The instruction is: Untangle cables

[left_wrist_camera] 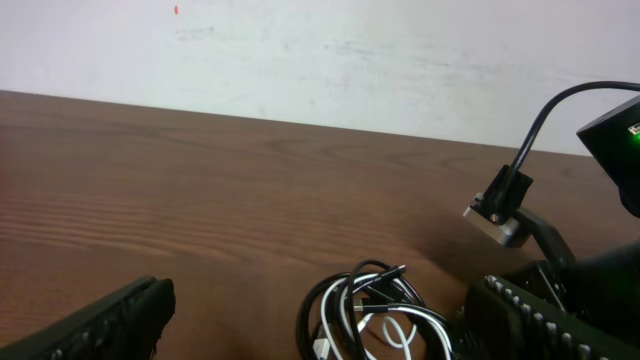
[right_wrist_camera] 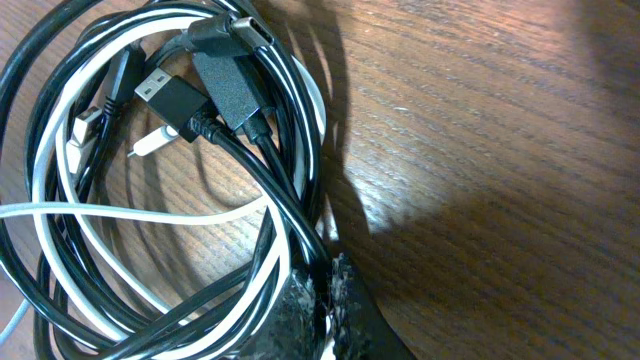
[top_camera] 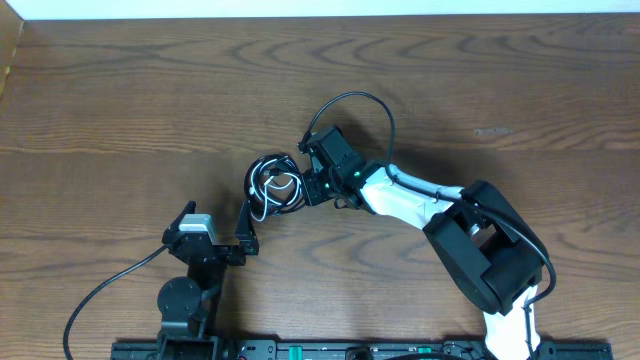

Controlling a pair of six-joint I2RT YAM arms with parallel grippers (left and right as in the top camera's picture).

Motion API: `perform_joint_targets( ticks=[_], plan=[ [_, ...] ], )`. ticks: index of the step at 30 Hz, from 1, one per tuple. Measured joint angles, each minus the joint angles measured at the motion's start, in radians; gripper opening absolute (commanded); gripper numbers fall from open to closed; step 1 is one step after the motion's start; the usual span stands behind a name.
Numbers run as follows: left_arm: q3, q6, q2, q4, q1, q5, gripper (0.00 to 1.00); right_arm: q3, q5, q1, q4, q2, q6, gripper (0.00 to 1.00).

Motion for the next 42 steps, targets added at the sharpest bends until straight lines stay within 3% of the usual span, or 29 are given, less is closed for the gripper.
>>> perform_joint_targets(
  ticks=[37,40,42],
  plan=[
    [0.000,0.000,0.000,0.000,0.000,0.000,0.98,-0.005,-0.031,-0.005,-0.005,-0.007,0.006,0.01],
    [0.000,0.000,0.000,0.000,0.000,0.000,0.98,-0.015,-0.086,-0.016,-0.023,-0.016,0.006,0.15],
    [0.000,0.000,0.000,0.000,0.000,0.000,0.98,-0.022,-0.140,-0.029,-0.026,-0.018,0.007,0.39]
  ],
)
